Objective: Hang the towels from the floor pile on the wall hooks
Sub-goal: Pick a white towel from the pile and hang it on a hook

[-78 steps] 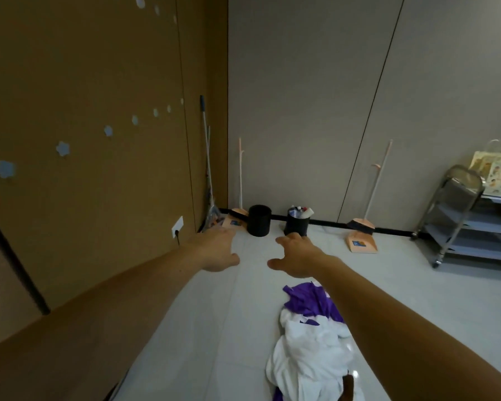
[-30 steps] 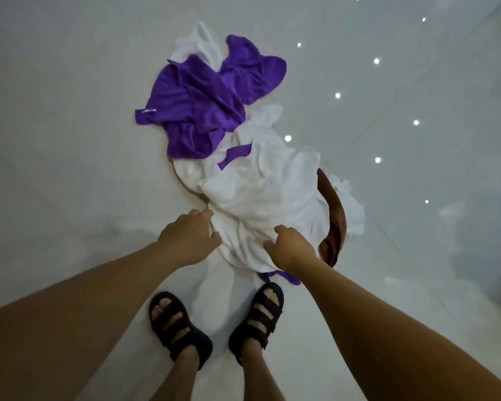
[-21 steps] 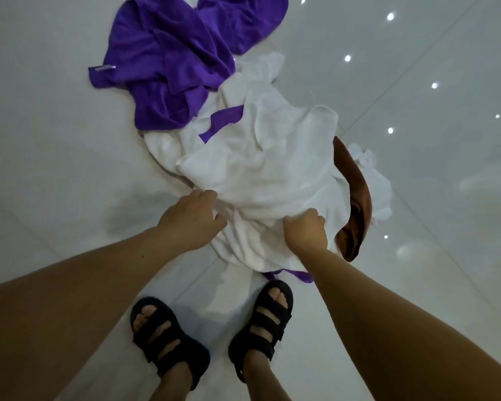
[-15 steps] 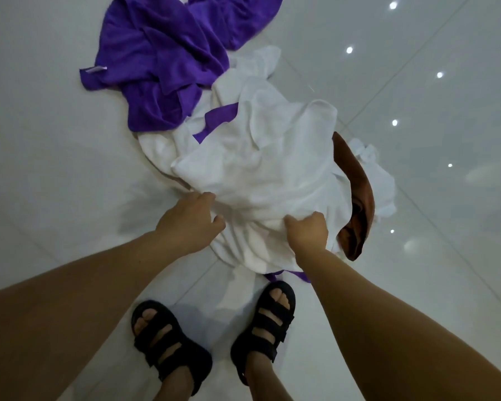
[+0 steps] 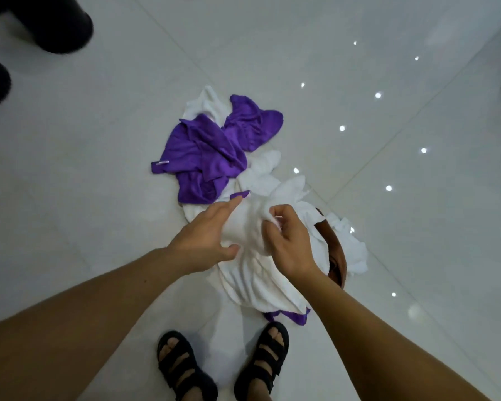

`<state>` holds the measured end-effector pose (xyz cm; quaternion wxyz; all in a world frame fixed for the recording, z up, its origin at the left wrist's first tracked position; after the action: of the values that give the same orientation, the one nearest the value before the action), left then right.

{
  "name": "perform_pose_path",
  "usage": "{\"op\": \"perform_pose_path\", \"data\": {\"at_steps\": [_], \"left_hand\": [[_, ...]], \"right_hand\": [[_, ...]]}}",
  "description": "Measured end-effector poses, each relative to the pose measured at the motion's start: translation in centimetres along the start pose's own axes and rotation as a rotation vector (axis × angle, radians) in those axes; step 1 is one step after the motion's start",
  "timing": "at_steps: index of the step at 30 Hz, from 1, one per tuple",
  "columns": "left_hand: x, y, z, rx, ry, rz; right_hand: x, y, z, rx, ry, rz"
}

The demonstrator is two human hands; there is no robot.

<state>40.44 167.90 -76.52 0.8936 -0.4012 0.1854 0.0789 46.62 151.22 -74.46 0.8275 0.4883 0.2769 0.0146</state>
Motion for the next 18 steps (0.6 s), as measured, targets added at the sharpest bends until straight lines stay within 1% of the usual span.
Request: {"op": "perform_pose_path", "data": {"at_steps": [3,6,9,11,12,15,16,17,18], "left_hand": [[-3.2,-4.2,7.2,0.013,0.001,-0.109],[-7.2,-8.2,13.4,-0.005,-0.009,-0.149],[-12.1,-11.5,19.7,-0.017,-0.067,-0.11],[-16.1,-12.8,23.6,-0.02,-0.101,-0.04],[-18.0,-13.2,25.5,-0.042,-0.142,-0.001],[-23.3,-14.6,31.2,-0.064,-0.346,0.069],[-25.1,-15.2,33.0,-0.062,-0.426,0.092],[-26.9,-15.8,34.8,-0.057,-0.506,0.123],[-28.7,-16.2,36.5,-0.038,-0.58,0.154]], "right_hand": [[-2.6,9.0,0.8,0.026,0.178,0.057],[-6.0,17.4,1.2,-0.065,0.301,0.131],[-9.9,25.0,1.4,-0.162,0.43,0.209],[-12.6,29.3,1.7,-0.245,0.505,0.229],[-13.8,30.9,1.6,-0.331,0.541,0.231],[-16.4,34.2,0.4,-0.742,0.609,0.242],[-17.3,35.2,0.0,-0.805,0.615,0.233],[-18.2,36.2,-0.4,-0.798,0.62,0.226],[-19.0,37.4,-0.6,-0.716,0.619,0.213]]}}
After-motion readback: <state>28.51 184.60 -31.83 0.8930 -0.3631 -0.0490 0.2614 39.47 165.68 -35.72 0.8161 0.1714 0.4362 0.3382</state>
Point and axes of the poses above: each hand's wrist, its own x-axis towards the middle knuckle, its own z-axis out of the back of the hand, y = z × x, the point moved 4 cm from there along x, towards the middle knuckle, and after that the axes turned 5 degrees about -z, right-handed, at the moved point
